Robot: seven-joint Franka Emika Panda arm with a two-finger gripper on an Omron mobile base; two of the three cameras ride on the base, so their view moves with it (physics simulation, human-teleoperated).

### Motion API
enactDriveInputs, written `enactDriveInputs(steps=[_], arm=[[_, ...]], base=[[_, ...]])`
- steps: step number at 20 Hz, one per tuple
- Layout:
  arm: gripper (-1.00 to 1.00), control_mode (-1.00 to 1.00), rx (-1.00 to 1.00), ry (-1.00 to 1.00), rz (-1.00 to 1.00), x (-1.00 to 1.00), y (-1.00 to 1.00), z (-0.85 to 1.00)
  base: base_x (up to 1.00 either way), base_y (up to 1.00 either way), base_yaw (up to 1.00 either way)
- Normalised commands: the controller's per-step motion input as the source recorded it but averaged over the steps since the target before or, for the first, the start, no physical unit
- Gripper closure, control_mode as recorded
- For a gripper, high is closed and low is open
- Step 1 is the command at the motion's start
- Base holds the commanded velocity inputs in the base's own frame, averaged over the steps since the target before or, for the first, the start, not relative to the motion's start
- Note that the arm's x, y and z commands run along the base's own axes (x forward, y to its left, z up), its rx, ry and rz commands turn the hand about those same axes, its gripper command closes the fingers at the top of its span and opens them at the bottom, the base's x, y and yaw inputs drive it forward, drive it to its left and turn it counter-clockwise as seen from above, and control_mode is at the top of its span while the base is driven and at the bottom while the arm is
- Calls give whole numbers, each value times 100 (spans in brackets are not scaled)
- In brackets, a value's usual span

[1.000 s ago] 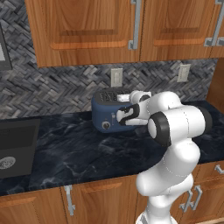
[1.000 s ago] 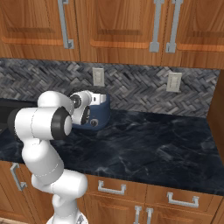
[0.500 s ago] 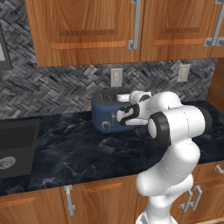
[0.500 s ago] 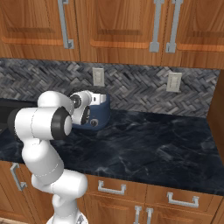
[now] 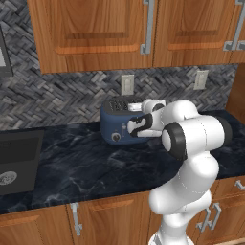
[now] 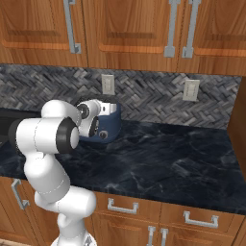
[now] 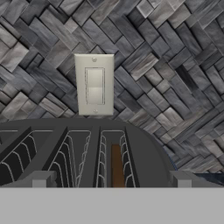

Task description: Start the toaster. Once the lever pops up, take the bread to the plate on the dining counter.

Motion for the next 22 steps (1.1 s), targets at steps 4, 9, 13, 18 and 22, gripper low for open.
enactDriveInputs(steps=[4,9,13,18,22], arm=[[-100,-100,0,0,0,0,0,0],[-100,-100,0,0,0,0,0,0],[-100,-100,0,0,0,0,0,0],[-100,-100,0,0,0,0,0,0],[-100,-100,0,0,0,0,0,0]], base=[[0,0,0],[0,0,0],[0,0,0],[0,0,0],[0,0,0]])
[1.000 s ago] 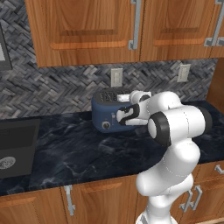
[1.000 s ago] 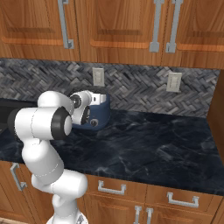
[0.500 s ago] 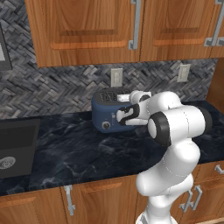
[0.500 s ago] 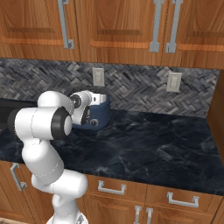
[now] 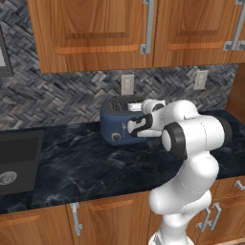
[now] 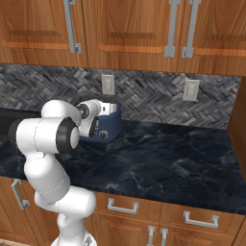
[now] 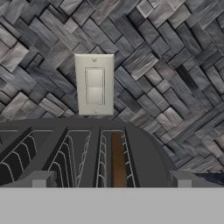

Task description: Start the toaster. Once the lever pops up, take the bread to the plate on the dining counter.

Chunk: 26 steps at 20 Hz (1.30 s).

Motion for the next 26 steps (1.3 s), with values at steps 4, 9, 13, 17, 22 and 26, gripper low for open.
enactDriveInputs(steps=[4,9,13,17,22,26], arm=[[-100,-100,0,0,0,0,0,0],[-100,-100,0,0,0,0,0,0],[-100,-100,0,0,0,0,0,0],[-100,-100,0,0,0,0,0,0],[-100,-100,0,0,0,0,0,0],[-100,-100,0,0,0,0,0,0]], base=[[0,0,0],[0,0,0],[0,0,0],[0,0,0],[0,0,0],[0,0,0]])
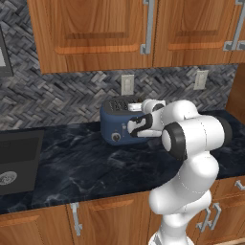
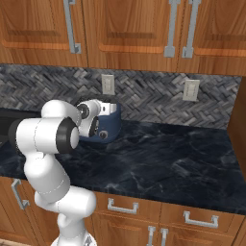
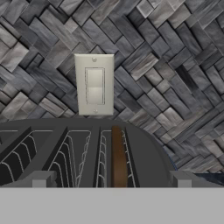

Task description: Start the toaster. Once the lever pops up, take the bread to the plate on the dining counter.

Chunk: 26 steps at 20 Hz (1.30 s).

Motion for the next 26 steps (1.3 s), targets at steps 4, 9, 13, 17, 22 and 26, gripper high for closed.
enactDriveInputs(steps=[4,9,13,17,22,26], arm=[[-100,-100,0,0,0,0,0,0],[-100,-100,0,0,0,0,0,0],[-100,-100,0,0,0,0,0,0],[-100,-100,0,0,0,0,0,0],[-100,-100,0,0,0,0,0,0],[-100,-100,0,0,0,0,0,0]], base=[[0,0,0],[0,0,0],[0,0,0],[0,0,0],[0,0,0],[0,0,0]])
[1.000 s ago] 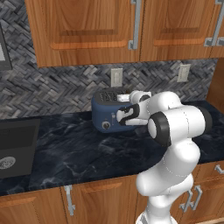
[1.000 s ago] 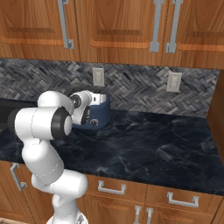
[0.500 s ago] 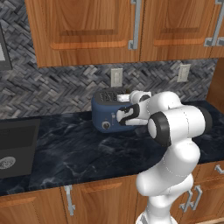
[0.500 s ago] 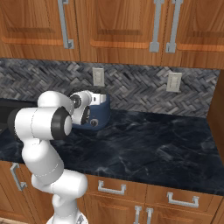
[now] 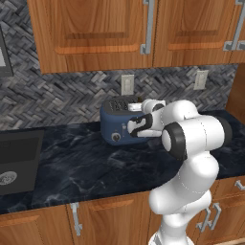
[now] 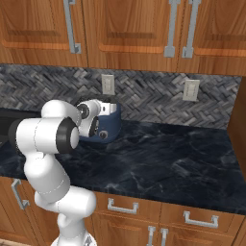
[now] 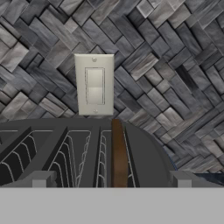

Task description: Start the toaster. Once the lever pops up, take the bread to the plate on the dining counter.

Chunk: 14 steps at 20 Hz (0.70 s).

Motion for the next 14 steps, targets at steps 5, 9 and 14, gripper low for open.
enactDriveInputs(steps=[5,9,14], arm=[[-100,-100,0,0,0,0,0,0],[-100,-100,0,0,0,0,0,0],[-100,-100,0,0,0,0,0,0]], base=[[0,0,0],[0,0,0],[0,0,0]])
